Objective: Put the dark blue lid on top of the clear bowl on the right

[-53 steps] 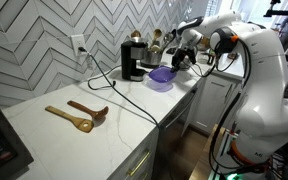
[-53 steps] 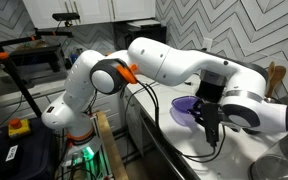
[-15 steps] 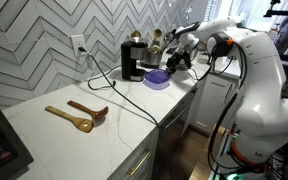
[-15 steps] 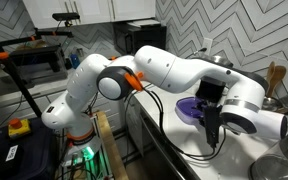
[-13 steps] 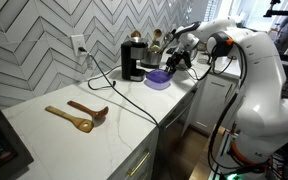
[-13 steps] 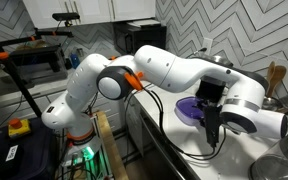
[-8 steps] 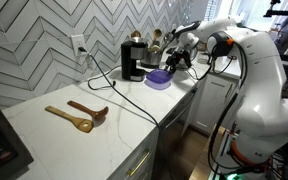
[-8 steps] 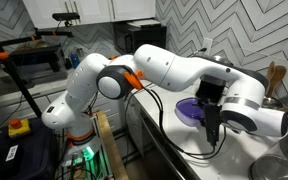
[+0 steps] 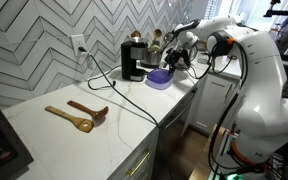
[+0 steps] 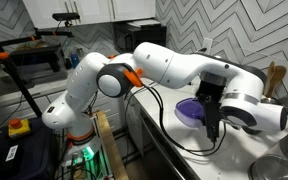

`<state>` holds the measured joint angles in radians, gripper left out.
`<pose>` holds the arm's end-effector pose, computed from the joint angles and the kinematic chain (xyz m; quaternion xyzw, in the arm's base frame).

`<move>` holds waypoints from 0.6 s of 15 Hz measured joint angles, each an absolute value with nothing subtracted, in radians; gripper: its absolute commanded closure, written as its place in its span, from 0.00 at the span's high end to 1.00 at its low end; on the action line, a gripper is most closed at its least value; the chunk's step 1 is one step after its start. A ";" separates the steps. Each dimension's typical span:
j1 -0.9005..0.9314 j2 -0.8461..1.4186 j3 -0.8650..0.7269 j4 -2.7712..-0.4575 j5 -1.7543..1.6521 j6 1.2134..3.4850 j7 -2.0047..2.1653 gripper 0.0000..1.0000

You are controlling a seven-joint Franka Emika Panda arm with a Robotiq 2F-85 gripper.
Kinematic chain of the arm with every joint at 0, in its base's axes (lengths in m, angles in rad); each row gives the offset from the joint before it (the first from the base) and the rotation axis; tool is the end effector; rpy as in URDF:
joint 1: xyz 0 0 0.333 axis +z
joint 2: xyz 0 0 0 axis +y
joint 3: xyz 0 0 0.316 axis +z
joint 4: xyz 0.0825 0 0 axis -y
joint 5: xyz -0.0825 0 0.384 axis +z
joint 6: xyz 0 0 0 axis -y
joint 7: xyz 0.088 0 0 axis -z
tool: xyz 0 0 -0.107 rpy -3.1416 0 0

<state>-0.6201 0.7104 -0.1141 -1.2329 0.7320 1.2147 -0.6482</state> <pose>0.5616 -0.3631 0.3443 -0.8849 0.0406 0.0540 0.4608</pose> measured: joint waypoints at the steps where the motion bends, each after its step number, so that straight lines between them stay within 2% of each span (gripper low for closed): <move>1: -0.617 0.707 -0.114 -1.233 0.732 1.215 -0.648 1.00; 9: -0.601 0.688 -0.120 -1.233 0.696 1.215 -0.628 1.00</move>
